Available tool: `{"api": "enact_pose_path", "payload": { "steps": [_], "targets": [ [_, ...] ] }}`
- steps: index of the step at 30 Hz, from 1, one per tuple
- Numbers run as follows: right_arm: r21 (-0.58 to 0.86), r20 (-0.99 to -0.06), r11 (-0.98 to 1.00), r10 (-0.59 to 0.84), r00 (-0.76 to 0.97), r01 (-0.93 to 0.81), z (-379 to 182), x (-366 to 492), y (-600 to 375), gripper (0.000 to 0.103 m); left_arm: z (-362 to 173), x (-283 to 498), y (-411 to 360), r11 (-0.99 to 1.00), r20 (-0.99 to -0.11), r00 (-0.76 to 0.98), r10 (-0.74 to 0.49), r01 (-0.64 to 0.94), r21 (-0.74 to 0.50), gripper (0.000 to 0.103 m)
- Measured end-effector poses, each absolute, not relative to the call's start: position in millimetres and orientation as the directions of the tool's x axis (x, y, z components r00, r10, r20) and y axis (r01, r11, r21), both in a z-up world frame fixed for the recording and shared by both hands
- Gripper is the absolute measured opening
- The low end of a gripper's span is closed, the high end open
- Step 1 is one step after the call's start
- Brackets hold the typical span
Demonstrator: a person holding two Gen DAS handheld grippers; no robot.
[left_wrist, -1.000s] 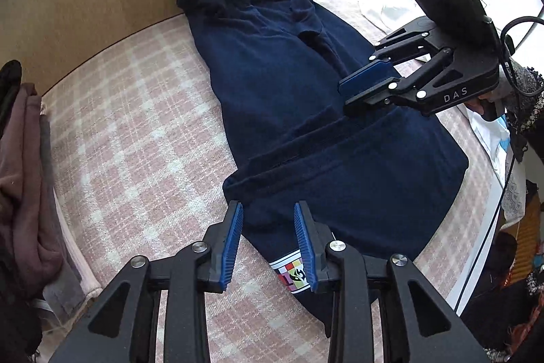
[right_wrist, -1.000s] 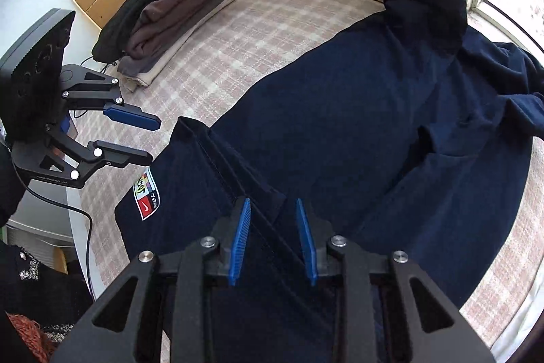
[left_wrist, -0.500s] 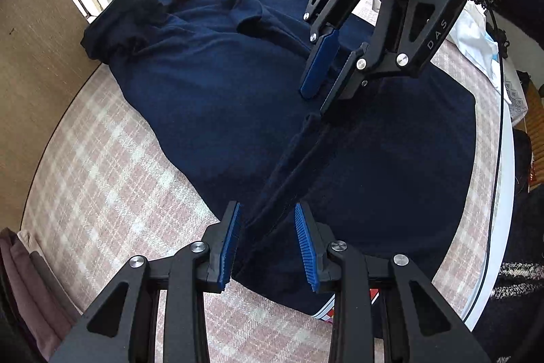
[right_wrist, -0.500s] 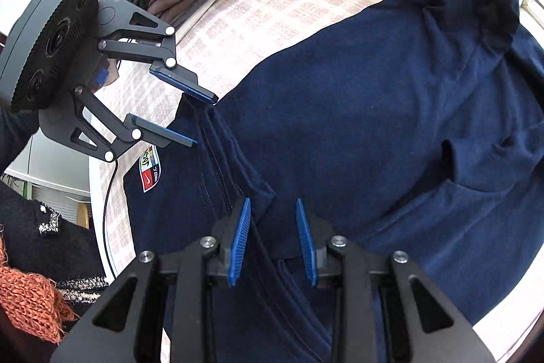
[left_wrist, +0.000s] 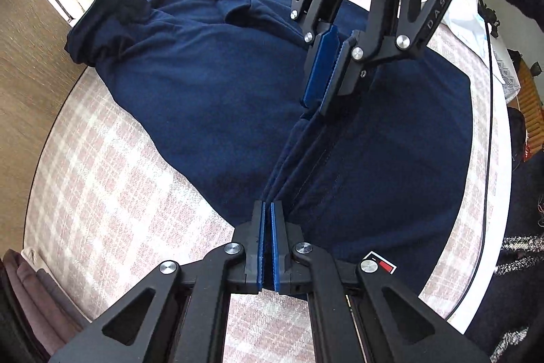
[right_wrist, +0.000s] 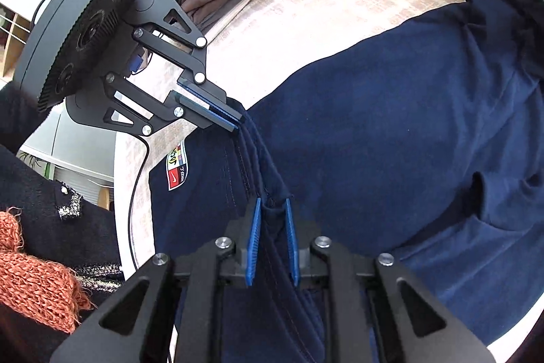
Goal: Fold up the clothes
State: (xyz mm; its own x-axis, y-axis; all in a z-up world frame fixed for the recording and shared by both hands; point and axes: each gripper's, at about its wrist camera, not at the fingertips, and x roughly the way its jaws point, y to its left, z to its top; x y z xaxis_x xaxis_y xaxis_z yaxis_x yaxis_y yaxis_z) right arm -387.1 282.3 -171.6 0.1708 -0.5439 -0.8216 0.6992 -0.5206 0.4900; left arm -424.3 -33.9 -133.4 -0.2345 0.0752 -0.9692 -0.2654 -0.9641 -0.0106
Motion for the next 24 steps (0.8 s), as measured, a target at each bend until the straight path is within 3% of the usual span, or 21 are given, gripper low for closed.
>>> {"api": "enact_pose_path", "payload": {
  "steps": [12, 14, 15, 24],
  "targets": [
    [0.441, -0.861, -0.529, -0.478, 0.175, 0.725, -185.7, -393.1, 266.1, 0.015, -136.6, -428.5, -19.2, -0.951, -0.980, -0.192, 0.047, -0.309, 0.015, 0.007],
    [0.432, -0.865, -0.538, -0.474, 0.163, 0.724, -185.3, -393.1, 264.9, 0.008, -139.3, -430.8, -21.4, -0.955, -0.983, -0.180, 0.033, -0.296, 0.022, 0.007],
    [0.428, -0.867, -0.542, -0.473, 0.158, 0.723, -185.2, -393.1, 264.4, 0.008, -139.5, -431.0, -22.0, -0.956, -0.984, -0.177, 0.029, -0.293, 0.025, 0.002],
    [0.385, -0.889, -0.545, -0.435, 0.141, 0.745, -172.7, -373.2, 263.1, 0.004, -117.0, -424.5, -24.8, -0.955, -0.982, -0.190, 0.016, -0.293, 0.041, 0.001]
  ]
}}
